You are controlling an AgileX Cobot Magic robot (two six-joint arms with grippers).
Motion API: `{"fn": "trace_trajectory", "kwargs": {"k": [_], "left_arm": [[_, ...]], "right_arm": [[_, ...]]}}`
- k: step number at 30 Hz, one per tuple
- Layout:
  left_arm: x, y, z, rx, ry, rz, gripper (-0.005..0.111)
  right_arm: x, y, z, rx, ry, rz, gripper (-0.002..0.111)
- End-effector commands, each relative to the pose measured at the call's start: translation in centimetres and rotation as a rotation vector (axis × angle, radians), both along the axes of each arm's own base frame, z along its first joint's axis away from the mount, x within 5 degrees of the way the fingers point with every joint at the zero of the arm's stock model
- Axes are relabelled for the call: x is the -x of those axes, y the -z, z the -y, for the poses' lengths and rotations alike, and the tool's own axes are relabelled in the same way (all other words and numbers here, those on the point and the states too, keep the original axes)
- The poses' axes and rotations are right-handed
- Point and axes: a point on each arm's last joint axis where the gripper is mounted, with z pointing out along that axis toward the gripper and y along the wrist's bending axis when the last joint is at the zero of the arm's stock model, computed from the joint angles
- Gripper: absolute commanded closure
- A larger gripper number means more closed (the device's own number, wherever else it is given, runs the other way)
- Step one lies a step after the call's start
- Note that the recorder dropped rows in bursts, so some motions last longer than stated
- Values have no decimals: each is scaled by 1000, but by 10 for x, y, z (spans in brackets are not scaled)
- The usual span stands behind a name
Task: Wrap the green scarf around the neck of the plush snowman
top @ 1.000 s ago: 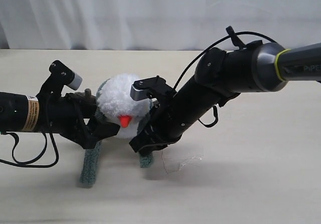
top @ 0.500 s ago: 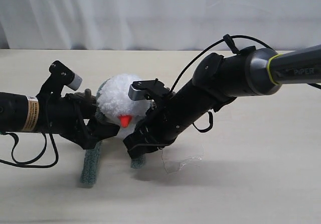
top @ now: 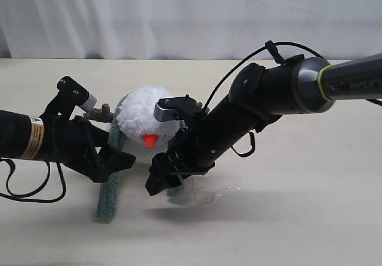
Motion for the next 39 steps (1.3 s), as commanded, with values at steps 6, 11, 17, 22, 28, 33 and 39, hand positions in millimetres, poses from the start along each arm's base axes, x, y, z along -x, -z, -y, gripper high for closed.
{"fn": "trace_trajectory", "kwargs": {"k": [6,11,17,22,28,33,39], "left_arm": [[17,2,-5,-25,-35,-132,38],[17,21,-11,-72,-113,-157,38],[18,42,7,83,76,-148,38],[18,43,8,88,97,-142,38],[20,40,12,141,126,-146,38],[20,32,18,248,160,-114,38],[21,39,25,171,168,-79,38]], "right_arm": [[-1,1,2,21,2,1,38],[-1,1,2,21,2,1,38],[0,1,2,21,0,-1,38],[0,1,2,21,-1,-3,38],[0,1,2,21,-1,-3,38],[0,1,1,13,13,-12,38],[-1,-1,0,3,20,-11,38]]}}
